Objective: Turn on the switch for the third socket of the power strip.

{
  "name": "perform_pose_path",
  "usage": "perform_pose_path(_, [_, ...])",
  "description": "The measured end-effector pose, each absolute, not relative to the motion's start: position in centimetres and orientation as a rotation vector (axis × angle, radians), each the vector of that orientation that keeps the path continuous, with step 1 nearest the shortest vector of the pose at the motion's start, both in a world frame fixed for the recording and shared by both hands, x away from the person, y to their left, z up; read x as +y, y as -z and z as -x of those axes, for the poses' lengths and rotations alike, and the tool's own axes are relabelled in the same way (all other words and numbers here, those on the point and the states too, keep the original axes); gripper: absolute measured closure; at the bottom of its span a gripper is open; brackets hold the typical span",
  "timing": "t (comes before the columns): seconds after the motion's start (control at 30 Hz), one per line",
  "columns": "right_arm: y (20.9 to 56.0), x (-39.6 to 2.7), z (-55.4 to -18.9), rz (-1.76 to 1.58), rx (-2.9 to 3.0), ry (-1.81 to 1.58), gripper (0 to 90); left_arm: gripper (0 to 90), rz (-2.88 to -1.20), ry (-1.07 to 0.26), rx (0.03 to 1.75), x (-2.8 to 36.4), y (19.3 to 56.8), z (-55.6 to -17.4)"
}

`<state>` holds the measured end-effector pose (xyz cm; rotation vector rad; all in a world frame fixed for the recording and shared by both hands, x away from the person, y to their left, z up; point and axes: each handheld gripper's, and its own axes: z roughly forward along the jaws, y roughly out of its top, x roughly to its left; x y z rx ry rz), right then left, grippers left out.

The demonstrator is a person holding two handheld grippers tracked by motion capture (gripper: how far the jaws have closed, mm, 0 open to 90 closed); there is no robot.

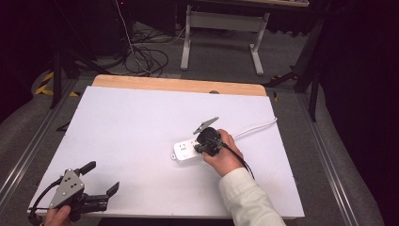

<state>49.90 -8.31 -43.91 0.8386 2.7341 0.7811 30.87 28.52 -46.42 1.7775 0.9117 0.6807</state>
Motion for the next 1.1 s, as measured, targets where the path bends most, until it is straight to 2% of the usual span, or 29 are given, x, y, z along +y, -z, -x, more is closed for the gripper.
perform_pose_path(0.8, [43.9, -8.1, -49.9, -0.846, 2.723, -0.774, 90.0, 1.6, -1.784, -0.680, 0.910, 28.5, 46.5, -31.0])
perform_pose_path(1.1, [41.5, -8.8, -49.0, -0.790, 2.633, -0.973, 90.0, 1.6, -1.780, -0.681, 0.908, 28.5, 46.4, -31.0])
